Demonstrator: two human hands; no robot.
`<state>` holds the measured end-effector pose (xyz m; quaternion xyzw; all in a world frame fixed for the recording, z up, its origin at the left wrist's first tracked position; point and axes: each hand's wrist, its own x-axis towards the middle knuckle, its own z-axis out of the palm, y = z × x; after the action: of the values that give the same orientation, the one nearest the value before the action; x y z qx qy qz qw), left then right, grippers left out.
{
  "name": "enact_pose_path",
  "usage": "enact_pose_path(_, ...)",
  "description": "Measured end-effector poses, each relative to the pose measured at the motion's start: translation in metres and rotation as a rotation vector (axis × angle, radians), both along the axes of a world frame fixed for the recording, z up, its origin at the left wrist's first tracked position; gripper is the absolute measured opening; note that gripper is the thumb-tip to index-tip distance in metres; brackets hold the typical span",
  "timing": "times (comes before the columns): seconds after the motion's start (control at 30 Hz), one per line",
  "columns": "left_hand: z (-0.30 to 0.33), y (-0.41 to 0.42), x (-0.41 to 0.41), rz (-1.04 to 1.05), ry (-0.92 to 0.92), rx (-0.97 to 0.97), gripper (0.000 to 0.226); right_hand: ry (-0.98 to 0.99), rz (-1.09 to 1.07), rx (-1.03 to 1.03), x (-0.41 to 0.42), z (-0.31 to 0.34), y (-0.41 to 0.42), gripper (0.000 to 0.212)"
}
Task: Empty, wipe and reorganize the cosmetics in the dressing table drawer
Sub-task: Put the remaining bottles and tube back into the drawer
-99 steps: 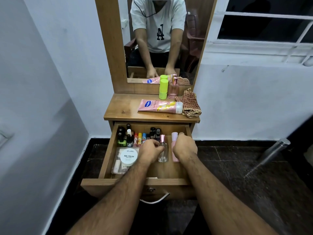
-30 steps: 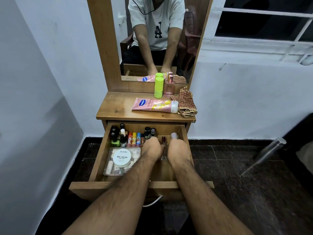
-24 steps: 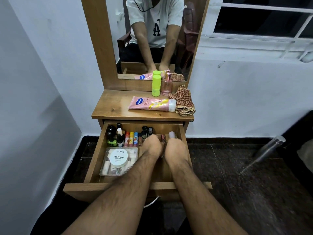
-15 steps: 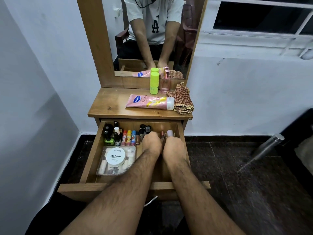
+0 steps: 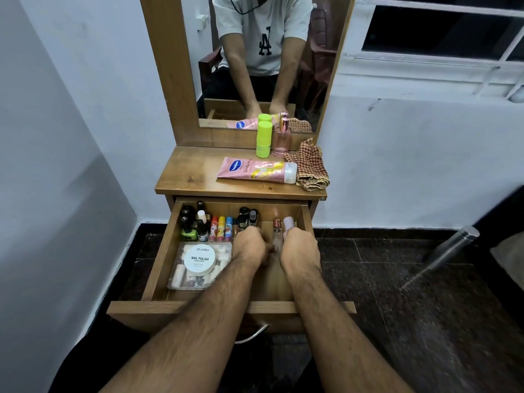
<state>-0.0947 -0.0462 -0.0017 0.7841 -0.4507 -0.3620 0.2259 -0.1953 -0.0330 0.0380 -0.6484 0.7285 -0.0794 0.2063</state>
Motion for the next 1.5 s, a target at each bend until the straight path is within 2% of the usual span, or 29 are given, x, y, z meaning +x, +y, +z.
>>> enact_pose_path(0.07, 0.001, 0.001, -0.002, -0.012, 0.031, 0.009, 0.012, 0.008, 0.003, -0.001, 0.002, -0.005, 0.0, 0.026)
enact_pose_path(0.23, -0.001, 0.0, -0.007, -0.067, -0.086, -0.053, 0.012, 0.045, 0.018, 0.004, 0.003, -0.006, -0.001, 0.026)
enact_pose_path(0.43, -0.002, 0.002, -0.004, -0.065, -0.041, -0.064, 0.013, -0.042, 0.045, 0.001, -0.001, -0.006, -0.003, 0.017)
enact_pose_path(0.5, -0.002, 0.002, -0.005, -0.061, -0.041, -0.064, 0.016, -0.069, 0.004, -0.014, -0.001, -0.006, -0.002, 0.025)
enact_pose_path(0.7, 0.0, 0.004, -0.006, -0.075, -0.064, -0.059, 0.027, 0.026, 0.031, -0.059, 0.001, -0.011, 0.001, 0.023)
enact_pose_path(0.87, 0.002, 0.005, -0.006, -0.09, -0.107, -0.058, 0.035, -0.044, 0.002, -0.019, 0.0, -0.013, -0.002, 0.024)
enact_pose_path(1.27, 0.005, 0.006, -0.005, -0.159, -0.074, -0.056, 0.037, 0.127, 0.01, -0.045, 0.004, -0.02, -0.004, 0.034)
enact_pose_path(1.5, 0.006, 0.007, -0.004, -0.183, -0.131, -0.062, 0.031, 0.107, 0.025, -0.032, 0.005, -0.025, -0.008, 0.03)
